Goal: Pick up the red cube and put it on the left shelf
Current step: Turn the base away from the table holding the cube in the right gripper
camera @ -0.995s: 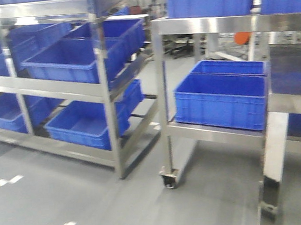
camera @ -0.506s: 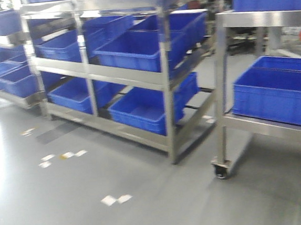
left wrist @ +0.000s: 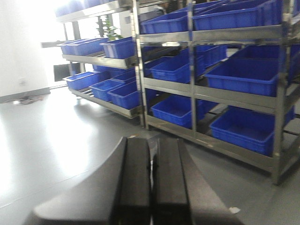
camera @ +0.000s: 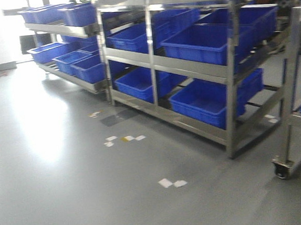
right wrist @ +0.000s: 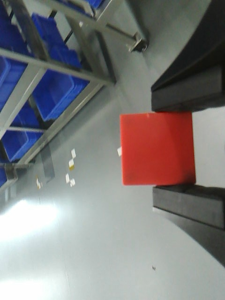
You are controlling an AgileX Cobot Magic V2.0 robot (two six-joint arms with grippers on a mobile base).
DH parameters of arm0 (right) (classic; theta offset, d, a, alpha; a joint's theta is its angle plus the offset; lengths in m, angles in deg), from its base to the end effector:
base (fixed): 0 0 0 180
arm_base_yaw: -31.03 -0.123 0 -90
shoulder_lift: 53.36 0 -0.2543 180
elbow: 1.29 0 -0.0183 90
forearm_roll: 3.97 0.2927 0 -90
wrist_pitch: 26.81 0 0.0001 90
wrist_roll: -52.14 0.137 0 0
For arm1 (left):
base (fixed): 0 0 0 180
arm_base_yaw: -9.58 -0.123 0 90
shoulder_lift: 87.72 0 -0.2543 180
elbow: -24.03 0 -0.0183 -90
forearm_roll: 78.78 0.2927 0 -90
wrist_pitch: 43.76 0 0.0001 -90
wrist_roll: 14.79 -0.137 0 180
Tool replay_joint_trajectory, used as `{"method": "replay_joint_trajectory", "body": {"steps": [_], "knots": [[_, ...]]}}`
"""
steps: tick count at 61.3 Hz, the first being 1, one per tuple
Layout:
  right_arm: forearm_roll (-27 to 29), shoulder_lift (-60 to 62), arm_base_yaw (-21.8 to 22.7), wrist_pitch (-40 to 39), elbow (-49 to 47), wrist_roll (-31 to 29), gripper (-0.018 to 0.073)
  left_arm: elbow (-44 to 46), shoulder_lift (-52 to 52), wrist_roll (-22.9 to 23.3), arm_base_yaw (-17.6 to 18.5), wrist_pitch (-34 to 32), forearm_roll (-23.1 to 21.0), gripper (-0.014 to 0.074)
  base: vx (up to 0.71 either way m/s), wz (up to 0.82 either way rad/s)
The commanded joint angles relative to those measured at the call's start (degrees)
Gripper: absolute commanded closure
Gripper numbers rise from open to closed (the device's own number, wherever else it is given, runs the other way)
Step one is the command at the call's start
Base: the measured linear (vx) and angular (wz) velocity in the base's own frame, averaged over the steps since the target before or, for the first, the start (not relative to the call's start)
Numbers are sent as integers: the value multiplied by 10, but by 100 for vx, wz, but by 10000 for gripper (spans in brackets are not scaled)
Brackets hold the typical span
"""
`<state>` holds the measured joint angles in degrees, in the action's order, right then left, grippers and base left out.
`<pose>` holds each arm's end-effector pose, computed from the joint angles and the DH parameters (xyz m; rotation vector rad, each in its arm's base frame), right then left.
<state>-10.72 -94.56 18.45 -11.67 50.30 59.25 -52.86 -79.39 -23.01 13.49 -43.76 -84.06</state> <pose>0.2276 0.0465 0.2525 -0.1757 1.8756 0.1287 0.1747 -0.0119 0.2138 0.0889 1.4847 -0.0137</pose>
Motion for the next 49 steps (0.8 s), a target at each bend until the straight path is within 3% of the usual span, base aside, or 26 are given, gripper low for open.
{"method": "replay_joint_trajectory", "body": {"steps": [1,49], "knots": [[-4,1,0,-54,-17,-2,494,-13,5,-1,2,-48,-3,491,-12,71],[-4,1,0,-54,-17,-2,494,-13,5,-1,2,-48,-3,491,-11,46]]}}
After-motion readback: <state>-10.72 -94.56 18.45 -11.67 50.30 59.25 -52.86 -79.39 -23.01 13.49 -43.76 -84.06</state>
